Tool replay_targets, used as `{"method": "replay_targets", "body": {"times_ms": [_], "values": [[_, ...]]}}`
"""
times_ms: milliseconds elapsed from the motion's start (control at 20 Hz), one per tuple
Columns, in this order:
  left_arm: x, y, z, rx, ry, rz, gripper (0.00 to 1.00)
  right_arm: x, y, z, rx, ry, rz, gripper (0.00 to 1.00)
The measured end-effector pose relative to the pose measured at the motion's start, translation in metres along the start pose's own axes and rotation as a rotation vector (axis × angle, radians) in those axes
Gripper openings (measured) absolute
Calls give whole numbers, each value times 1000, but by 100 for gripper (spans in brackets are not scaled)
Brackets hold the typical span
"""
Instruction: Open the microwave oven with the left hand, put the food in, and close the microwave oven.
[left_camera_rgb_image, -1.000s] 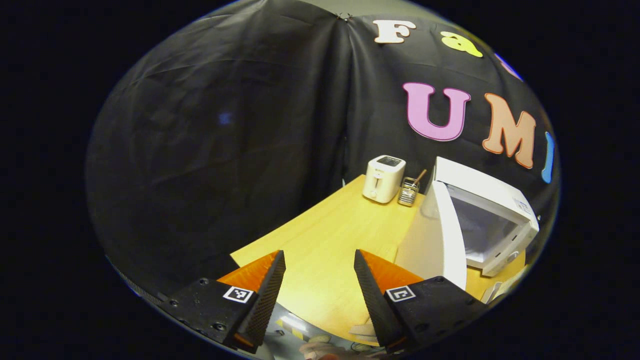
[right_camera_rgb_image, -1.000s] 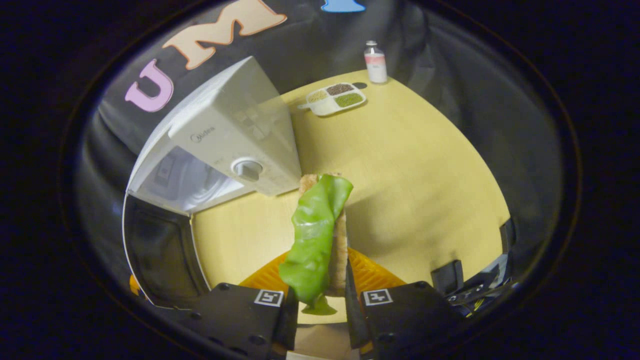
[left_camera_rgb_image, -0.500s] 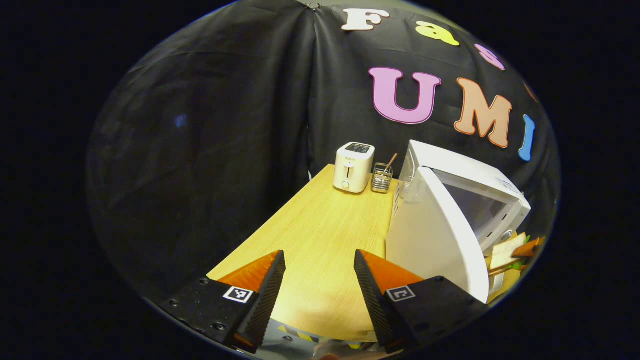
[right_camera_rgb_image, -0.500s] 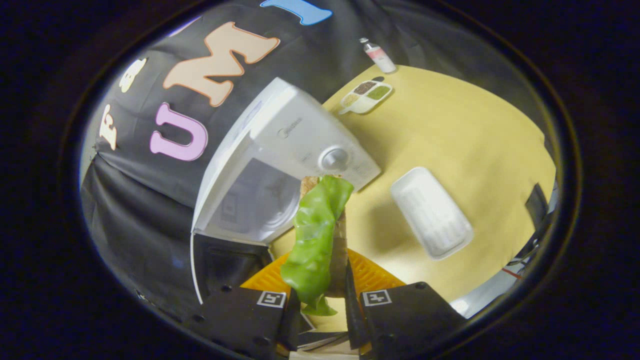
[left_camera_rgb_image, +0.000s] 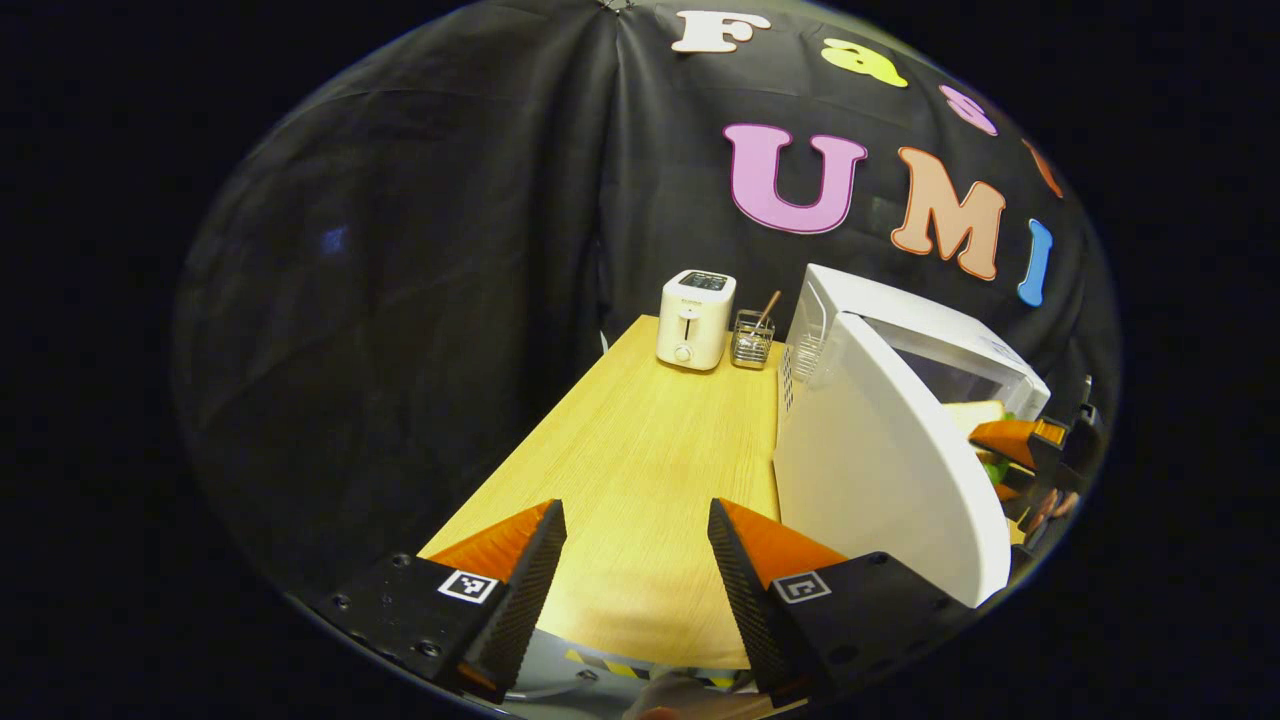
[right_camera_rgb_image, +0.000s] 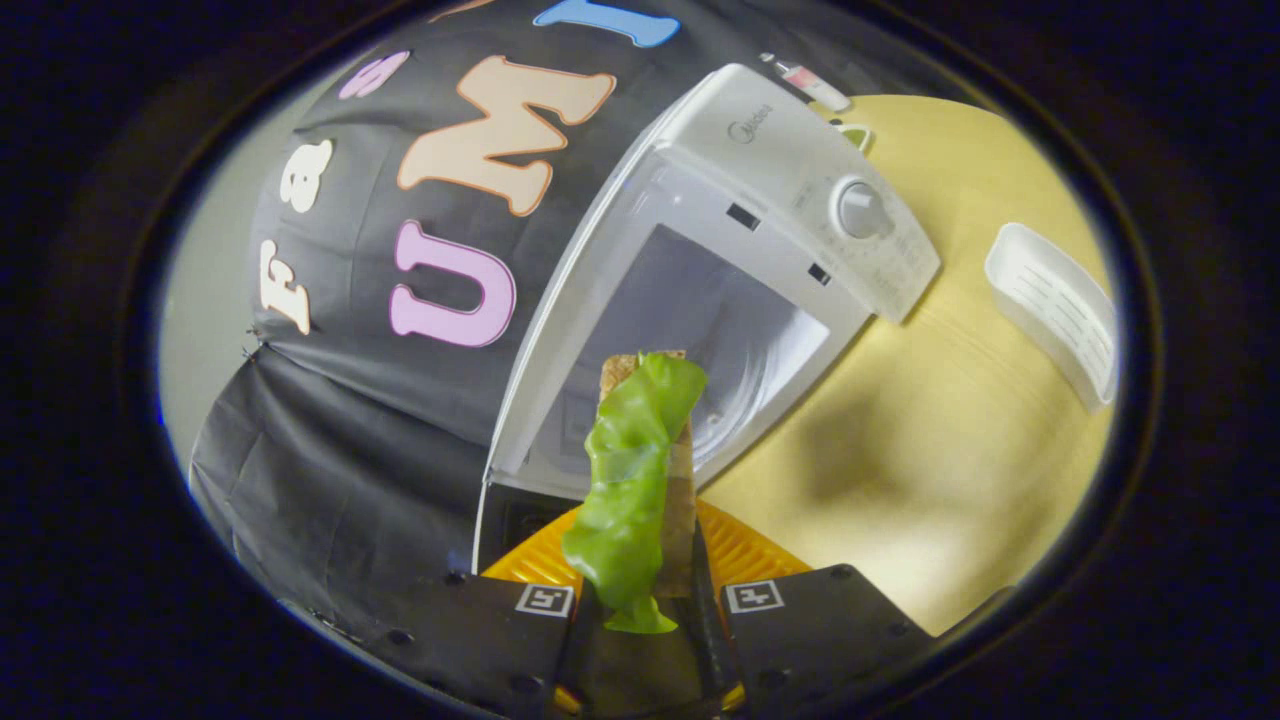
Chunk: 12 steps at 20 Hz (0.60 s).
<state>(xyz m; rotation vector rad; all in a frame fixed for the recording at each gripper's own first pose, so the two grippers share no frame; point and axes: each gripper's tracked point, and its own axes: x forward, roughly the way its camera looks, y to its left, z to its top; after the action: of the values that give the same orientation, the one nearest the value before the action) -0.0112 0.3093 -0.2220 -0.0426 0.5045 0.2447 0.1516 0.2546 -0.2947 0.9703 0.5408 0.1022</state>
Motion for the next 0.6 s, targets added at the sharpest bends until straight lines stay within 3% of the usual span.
{"method": "replay_targets", "body": {"times_ms": [150, 200, 600], "values": [[-1, 5, -7, 3, 23, 2, 84, 33, 1, 6, -6, -57, 25, 37], [0, 7, -9, 5, 30, 3, 84, 41, -3, 8, 0, -69, 16, 41], [5, 16, -19, -12, 92, -2, 84, 96, -9, 31, 30, -180, -7, 41]]}}
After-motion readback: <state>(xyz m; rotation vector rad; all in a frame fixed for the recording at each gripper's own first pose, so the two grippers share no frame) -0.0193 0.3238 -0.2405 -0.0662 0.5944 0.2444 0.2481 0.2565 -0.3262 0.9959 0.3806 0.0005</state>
